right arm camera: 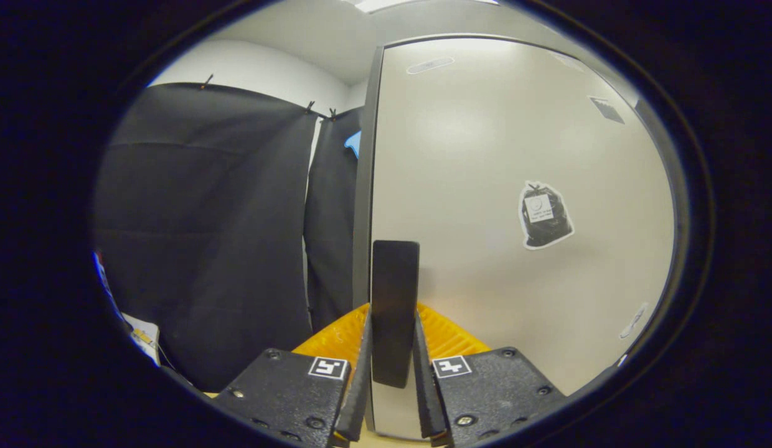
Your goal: Open the cabinet door with the right hand, grasp the bottle in the cabinet with the left hand and place it on the coaster, then close the cabinet door with the right hand.
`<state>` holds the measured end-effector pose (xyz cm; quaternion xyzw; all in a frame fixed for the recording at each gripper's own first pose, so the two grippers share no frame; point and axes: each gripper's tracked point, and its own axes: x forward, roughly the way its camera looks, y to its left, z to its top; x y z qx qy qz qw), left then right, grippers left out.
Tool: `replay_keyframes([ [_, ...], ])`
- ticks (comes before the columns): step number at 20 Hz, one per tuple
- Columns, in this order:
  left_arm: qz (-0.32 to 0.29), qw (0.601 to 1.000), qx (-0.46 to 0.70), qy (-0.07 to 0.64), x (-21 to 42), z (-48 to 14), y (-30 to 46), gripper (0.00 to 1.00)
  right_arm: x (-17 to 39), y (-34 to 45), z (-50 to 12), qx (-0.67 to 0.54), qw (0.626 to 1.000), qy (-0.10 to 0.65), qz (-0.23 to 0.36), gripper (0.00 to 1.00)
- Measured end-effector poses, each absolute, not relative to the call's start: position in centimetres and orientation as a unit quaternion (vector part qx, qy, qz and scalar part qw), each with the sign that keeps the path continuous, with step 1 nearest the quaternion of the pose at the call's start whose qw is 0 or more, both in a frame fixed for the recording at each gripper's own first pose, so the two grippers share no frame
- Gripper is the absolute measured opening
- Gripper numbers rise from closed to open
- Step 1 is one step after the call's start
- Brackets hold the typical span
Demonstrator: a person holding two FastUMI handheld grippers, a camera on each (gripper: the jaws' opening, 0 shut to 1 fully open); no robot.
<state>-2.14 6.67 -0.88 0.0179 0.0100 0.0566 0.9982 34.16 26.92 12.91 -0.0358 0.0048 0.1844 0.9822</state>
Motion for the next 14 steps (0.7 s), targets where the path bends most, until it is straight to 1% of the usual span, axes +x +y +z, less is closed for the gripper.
replay_keyframes([
  [3, 0.062, 0.998, 0.017, 0.007, -2.2, -0.7, 6.9, 0.95, 34.5, 27.1, 12.6, -0.029, 0.981, 0.006, 0.189, 0.27],
  [5, 0.065, 0.998, 0.015, 0.004, -2.5, -0.5, 7.2, 0.95, 34.1, 27.1, 12.5, -0.024, 0.981, 0.008, 0.192, 0.23],
  [8, 0.068, 0.998, 0.008, -0.003, -2.6, -0.2, 8.1, 0.95, 33.4, 27.0, 12.5, -0.020, 0.980, 0.001, 0.197, 0.22],
  [13, 0.065, 0.998, 0.013, 0.003, -3.1, -0.6, 8.3, 0.95, 30.2, 27.1, 13.0, -0.009, 0.976, 0.002, 0.220, 0.22],
  [14, 0.064, 0.998, 0.014, 0.005, -3.3, -0.6, 8.1, 0.95, 30.2, 26.9, 13.2, -0.010, 0.974, 0.000, 0.225, 0.22],
])
